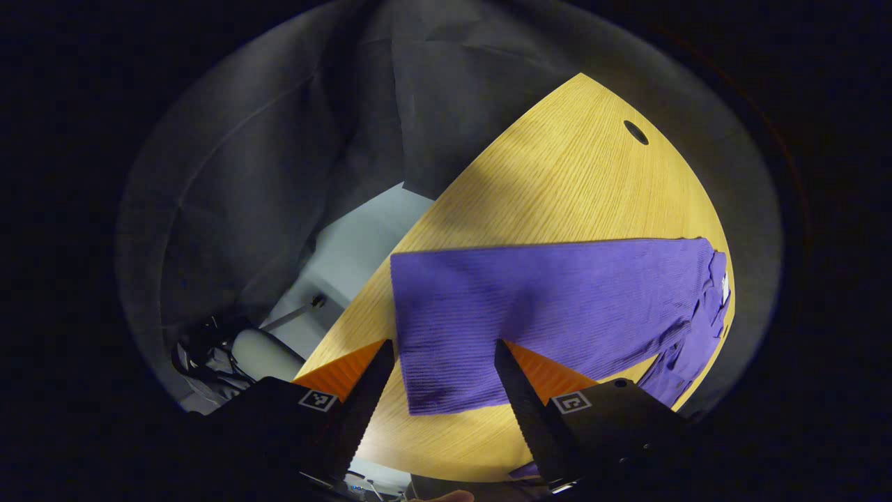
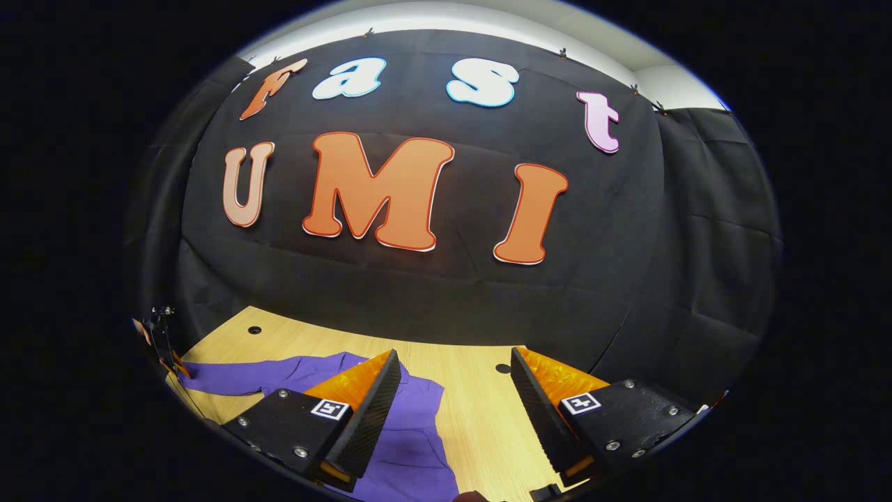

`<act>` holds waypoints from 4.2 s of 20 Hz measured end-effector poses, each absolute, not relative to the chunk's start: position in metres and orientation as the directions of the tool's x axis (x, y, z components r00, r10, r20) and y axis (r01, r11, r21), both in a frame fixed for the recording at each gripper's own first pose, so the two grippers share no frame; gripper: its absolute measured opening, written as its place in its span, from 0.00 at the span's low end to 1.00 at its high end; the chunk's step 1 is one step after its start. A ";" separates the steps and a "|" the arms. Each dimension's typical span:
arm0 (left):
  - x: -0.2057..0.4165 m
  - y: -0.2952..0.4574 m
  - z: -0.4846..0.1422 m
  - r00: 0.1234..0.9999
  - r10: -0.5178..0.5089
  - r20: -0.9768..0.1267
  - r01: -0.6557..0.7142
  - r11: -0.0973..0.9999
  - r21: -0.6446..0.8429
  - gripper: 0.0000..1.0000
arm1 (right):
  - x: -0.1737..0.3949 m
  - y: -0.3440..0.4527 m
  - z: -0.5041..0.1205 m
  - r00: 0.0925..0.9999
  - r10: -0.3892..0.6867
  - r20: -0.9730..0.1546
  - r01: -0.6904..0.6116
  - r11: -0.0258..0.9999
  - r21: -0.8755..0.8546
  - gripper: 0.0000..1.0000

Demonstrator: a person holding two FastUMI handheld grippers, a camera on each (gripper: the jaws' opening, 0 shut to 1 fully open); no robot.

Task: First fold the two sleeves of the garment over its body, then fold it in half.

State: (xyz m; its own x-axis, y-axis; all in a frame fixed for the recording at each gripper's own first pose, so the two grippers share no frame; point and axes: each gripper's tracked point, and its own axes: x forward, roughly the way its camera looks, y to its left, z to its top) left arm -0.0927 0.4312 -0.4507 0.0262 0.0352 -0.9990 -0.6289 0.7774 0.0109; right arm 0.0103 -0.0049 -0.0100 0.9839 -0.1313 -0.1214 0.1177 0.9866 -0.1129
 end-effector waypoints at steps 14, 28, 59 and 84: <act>-0.068 0.411 -0.419 0.080 0.030 -0.996 -0.609 0.793 -0.025 0.08 | 0.015 -0.007 -0.020 0.987 -0.082 -0.138 0.070 0.993 -0.092 0.94; 0.053 0.251 -0.286 0.327 -0.078 -0.942 -0.264 0.949 -0.170 0.08 | 0.002 -0.030 -0.038 0.991 -0.041 -0.125 0.043 0.999 0.016 0.94; 0.192 -0.228 -0.303 0.179 -0.348 -0.920 0.446 0.862 -0.239 0.10 | -0.027 -0.149 -0.099 0.961 -0.166 -0.223 0.202 0.968 0.151 0.94; 0.073 -0.035 -0.028 0.978 -0.093 -0.185 0.118 0.985 0.125 0.93 | 0.032 -0.025 -0.056 0.987 0.141 -0.075 -0.142 0.990 -0.003 0.94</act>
State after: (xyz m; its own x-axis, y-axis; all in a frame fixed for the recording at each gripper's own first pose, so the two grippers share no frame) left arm 0.0732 -0.0354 -0.0284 0.9782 -0.0934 -0.1854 0.1177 0.9852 0.1246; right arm 0.0324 -0.0253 -0.0564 0.9872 0.1411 -0.0745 -0.1417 0.9899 -0.0030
